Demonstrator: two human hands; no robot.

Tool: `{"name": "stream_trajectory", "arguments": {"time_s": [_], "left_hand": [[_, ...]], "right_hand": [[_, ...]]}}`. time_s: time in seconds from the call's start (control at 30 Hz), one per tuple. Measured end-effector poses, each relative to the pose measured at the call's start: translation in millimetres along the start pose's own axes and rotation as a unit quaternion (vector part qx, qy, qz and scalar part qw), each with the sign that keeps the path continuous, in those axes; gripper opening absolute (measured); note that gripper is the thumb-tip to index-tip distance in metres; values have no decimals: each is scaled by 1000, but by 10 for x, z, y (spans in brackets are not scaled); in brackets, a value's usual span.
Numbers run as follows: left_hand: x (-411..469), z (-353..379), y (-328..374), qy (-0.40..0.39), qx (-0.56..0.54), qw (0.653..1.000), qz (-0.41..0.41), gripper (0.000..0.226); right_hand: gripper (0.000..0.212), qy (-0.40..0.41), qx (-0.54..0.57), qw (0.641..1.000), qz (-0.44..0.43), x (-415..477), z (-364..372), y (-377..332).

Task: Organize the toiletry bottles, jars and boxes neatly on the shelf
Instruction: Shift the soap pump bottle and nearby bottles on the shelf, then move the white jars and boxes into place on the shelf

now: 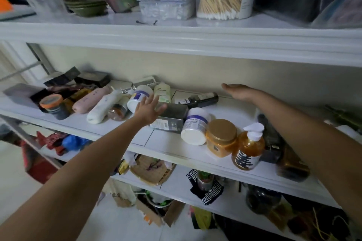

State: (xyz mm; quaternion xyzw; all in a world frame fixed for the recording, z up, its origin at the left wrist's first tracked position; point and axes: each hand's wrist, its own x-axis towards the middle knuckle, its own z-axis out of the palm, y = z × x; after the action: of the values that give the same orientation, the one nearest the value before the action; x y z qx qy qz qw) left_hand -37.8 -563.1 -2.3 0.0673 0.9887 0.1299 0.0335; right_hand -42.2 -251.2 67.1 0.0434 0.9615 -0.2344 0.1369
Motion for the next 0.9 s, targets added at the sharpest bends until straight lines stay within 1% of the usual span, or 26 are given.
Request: {"name": "stream_trajectory", "arguments": {"time_s": [0.07, 0.17, 0.27, 0.33, 0.37, 0.43, 0.5, 0.57, 0.63, 0.67, 0.7, 0.77, 0.8, 0.87, 0.9], "left_hand": [[95, -37, -64, 3, 10, 1000, 18, 69], [296, -100, -164, -21, 0, 999, 34, 73], [454, -101, -155, -55, 25, 993, 97, 85], [547, -53, -112, -83, 43, 983, 156, 93], [587, -22, -80, -99, 44, 976, 187, 97], [668, 61, 2, -134, 52, 960, 239, 103], [702, 125, 127, -161, 75, 944, 279, 104], [720, 169, 260, -169, 75, 935, 304, 100], [758, 202, 344, -188, 29, 929, 317, 90], [799, 224, 362, -209, 1, 925, 318, 87], [851, 246, 369, -229, -21, 920, 317, 88], [928, 277, 376, -251, -28, 917, 309, 92], [945, 280, 398, -260, -29, 917, 301, 88], [1005, 300, 464, -271, -52, 921, 276, 70], [1012, 284, 497, -272, -71, 920, 274, 56]], "right_hand": [[73, -10, -32, 999, -7, 125, 119, -169], [77, -25, -53, 998, -9, 290, 285, -423], [99, -97, -77, 992, -37, 425, 438, -602], [95, -125, -120, 985, -16, 473, 539, -654], [97, -137, -142, 980, 3, 495, 610, -649], [110, -179, -165, 969, 39, 497, 732, -640], [120, -177, -148, 971, 63, 535, 875, -593], [132, -139, -207, 966, 65, 494, 995, -538], [133, -112, -278, 953, 33, 415, 1083, -518], [133, -108, -292, 950, 26, 377, 1134, -517], [134, -107, -298, 948, 28, 323, 1171, -536], [133, -97, -295, 949, 55, 275, 1235, -558], [131, -93, -288, 950, 76, 221, 1238, -593], [124, -96, -269, 952, 111, 145, 1229, -640], [117, -101, -256, 953, 123, 85, 1211, -677]]}}
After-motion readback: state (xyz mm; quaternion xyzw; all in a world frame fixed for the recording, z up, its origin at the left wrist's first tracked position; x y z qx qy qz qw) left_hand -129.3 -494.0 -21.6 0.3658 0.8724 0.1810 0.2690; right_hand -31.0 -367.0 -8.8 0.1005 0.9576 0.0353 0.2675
